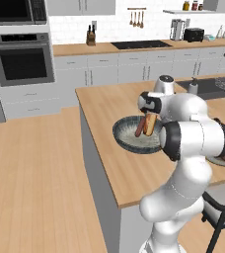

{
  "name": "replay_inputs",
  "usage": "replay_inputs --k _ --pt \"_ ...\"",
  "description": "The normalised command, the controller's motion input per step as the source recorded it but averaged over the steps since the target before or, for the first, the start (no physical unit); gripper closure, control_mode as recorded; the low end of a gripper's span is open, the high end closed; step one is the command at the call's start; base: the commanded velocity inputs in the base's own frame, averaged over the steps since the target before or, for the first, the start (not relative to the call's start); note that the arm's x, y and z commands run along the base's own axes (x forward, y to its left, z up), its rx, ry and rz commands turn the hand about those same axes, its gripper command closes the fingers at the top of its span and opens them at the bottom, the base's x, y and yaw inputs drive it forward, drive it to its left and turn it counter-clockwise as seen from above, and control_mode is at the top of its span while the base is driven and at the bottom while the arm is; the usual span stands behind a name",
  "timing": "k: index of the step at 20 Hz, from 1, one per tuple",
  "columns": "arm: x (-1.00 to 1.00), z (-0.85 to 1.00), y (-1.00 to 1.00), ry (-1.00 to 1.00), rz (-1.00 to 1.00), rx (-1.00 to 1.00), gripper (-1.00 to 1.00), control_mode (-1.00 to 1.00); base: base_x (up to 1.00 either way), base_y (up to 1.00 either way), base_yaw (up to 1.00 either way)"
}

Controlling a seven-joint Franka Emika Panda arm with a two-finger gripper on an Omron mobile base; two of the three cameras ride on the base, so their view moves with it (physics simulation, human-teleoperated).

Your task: Place one bun and one sausage from the bowl on each plate.

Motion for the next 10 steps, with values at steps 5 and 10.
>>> replay_inputs --k 5,10 --pt "0.68 -0.30 -0.02 0.33 0.00 -0.06 -1.00 -1.00 0.00 0.00 0.00" --pt "0.51 -0.20 -0.10 0.24 0.00 -0.02 -1.00 -1.00 0.00 0.00 0.00"
